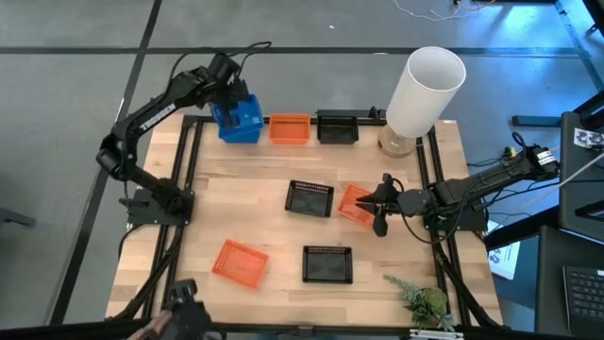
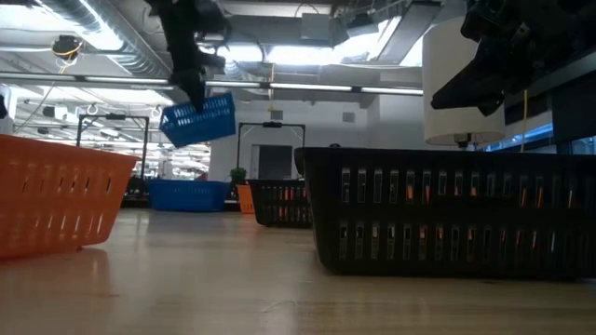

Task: Stack baskets by color
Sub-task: Stack the bottom blue bin on the stacked blue bins

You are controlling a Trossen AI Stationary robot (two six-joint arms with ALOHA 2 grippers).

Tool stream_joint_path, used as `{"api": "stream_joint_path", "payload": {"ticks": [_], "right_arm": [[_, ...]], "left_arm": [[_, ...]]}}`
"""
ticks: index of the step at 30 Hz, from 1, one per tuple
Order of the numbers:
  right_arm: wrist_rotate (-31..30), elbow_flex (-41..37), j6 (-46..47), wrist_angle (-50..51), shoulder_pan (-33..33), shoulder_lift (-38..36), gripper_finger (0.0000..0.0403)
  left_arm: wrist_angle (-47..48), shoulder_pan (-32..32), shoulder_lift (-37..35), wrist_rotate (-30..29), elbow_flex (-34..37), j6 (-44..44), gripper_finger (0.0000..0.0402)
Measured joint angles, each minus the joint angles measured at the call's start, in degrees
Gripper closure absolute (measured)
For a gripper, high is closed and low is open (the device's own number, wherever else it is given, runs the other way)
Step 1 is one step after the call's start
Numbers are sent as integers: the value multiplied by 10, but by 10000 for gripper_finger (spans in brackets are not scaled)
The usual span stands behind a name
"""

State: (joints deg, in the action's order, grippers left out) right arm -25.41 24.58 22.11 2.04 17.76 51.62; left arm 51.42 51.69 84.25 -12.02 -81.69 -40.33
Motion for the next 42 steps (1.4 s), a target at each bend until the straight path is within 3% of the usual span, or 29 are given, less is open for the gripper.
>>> {"api": "stream_joint_path", "payload": {"ticks": [9,17,28,37,42], "right_arm": [[0,0,-1,0,0,0,333],[0,0,-1,0,0,0,333],[0,0,0,1,0,0,333],[0,0,0,2,0,0,333],[0,0,0,2,0,0,333]], "left_arm": [[1,44,85,-4,0,-11,401],[-2,46,132,-12,0,-87,402],[-28,40,141,-31,0,-186,402],[-28,20,141,-40,0,-185,400],[-27,11,141,-66,0,-168,376]]}}
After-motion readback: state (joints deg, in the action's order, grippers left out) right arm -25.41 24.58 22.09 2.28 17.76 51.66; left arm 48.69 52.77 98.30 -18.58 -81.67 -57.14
